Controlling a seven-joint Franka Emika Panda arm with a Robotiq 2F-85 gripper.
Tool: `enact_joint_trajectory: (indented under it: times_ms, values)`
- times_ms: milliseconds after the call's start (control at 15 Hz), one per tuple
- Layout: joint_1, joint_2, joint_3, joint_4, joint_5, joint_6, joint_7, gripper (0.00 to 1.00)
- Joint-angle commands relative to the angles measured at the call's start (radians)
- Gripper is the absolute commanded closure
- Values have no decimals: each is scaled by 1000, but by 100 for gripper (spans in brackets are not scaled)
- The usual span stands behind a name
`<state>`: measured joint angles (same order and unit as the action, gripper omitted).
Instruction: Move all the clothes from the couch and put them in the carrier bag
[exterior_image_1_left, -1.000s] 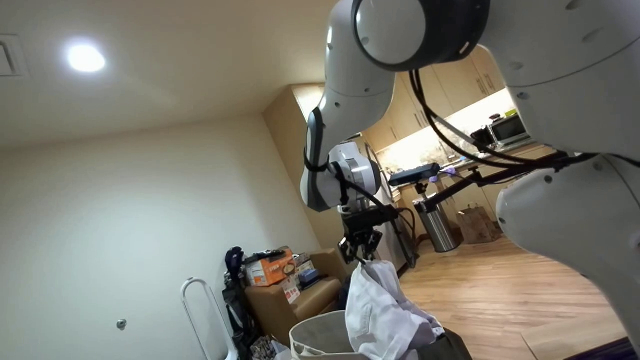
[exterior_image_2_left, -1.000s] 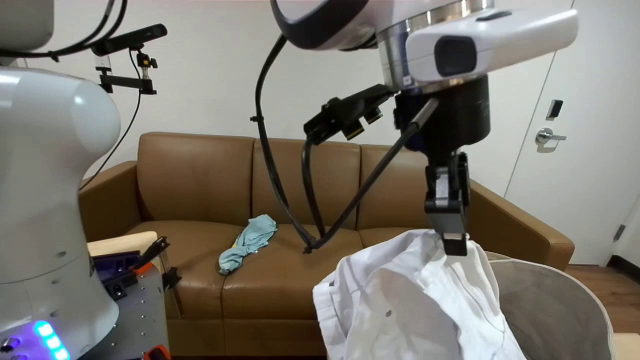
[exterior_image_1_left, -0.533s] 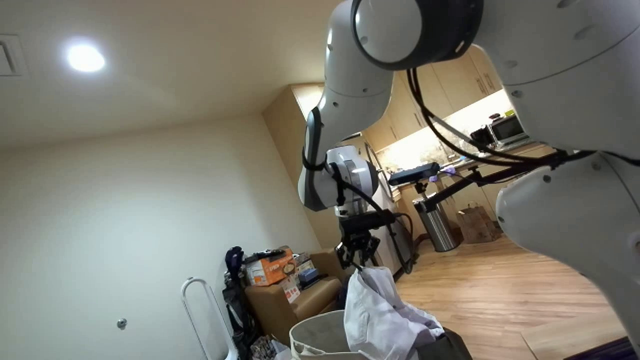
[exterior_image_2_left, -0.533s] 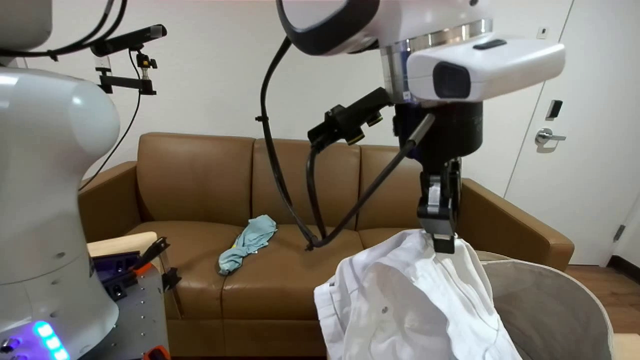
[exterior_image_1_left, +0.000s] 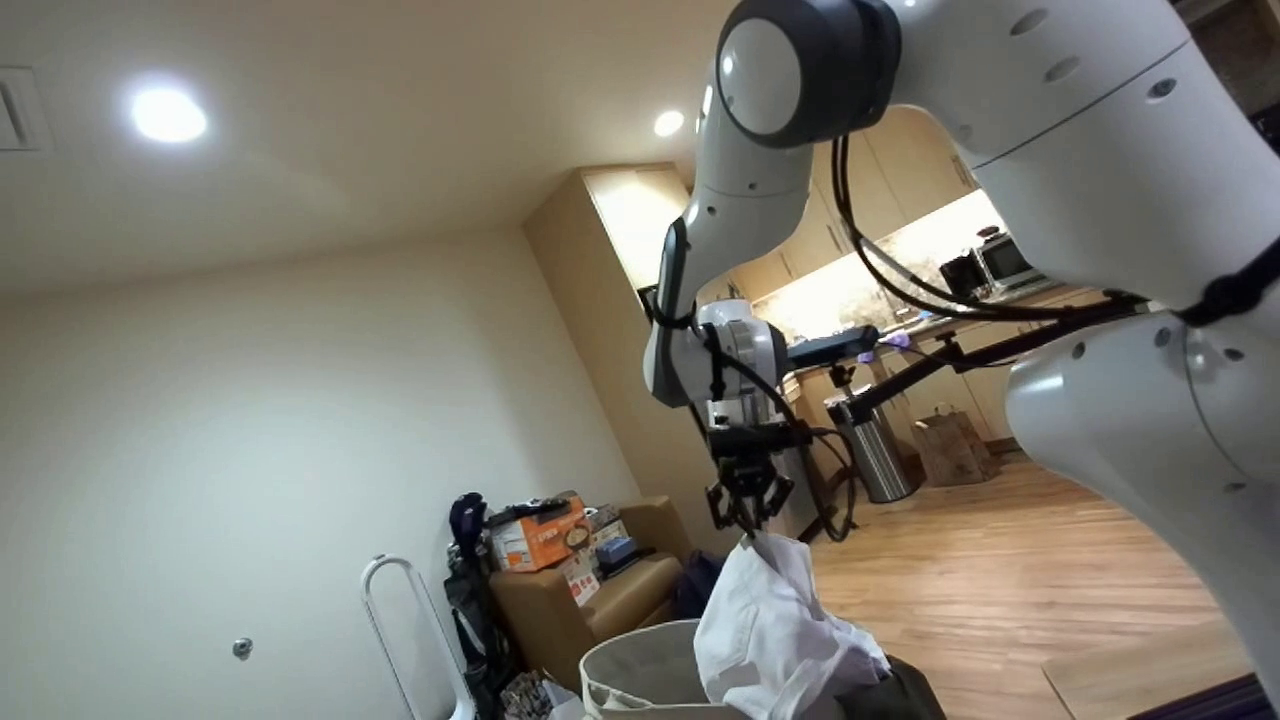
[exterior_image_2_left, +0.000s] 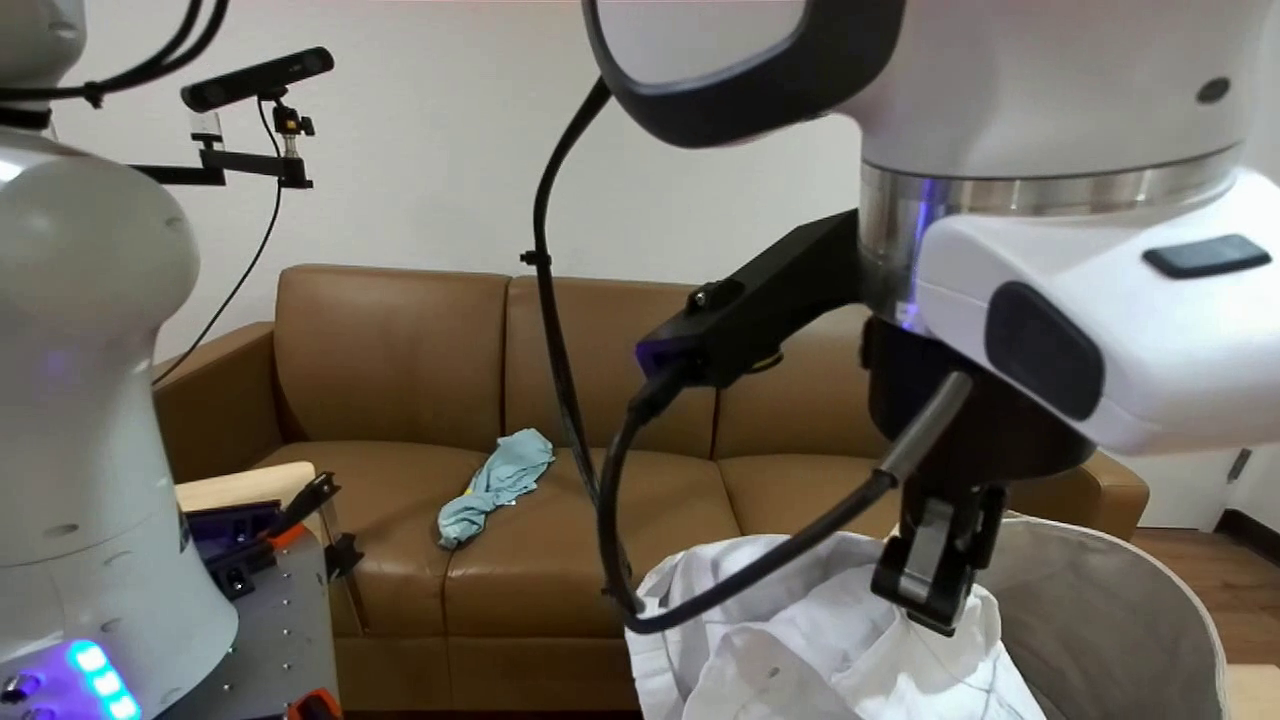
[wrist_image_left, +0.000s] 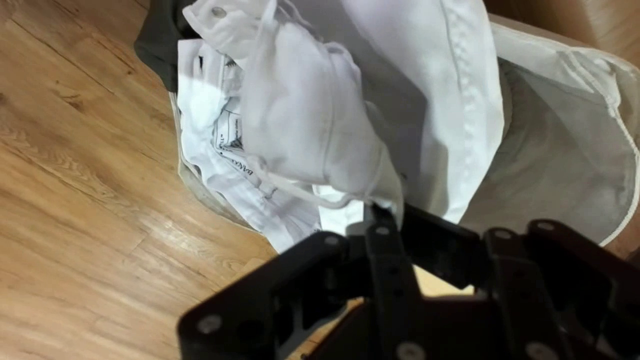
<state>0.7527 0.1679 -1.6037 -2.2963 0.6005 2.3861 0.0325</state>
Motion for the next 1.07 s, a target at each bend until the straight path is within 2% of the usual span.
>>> enact_joint_trajectory:
  times_ms: [0, 133, 200, 333, 400, 467, 533, 600, 667, 733, 800, 1000]
  values:
    - [8, 0, -4, 0, 0, 0, 0, 96]
    - [25, 4, -4, 0, 0, 1, 0, 97]
    - [7, -36, 18, 7, -11, -24, -33, 96]
    - [-81, -45, 102, 20, -34, -64, -20, 96]
    - [-150, -54, 161, 33, -34, -111, -22, 96]
    - [-248, -90, 257, 41, -105, -123, 22, 96]
    - [-312, -50, 317, 46, -137, -133, 49, 96]
    - [-342, 77, 321, 80, 7, -221, -60, 96]
    - [-408, 136, 367, 107, 35, -261, -63, 96]
    - [-311, -4, 301, 47, -38, -173, -14, 96]
    - [-336, 18, 315, 55, -32, -186, -21, 96]
    - [-323, 17, 311, 55, -32, -184, -21, 96]
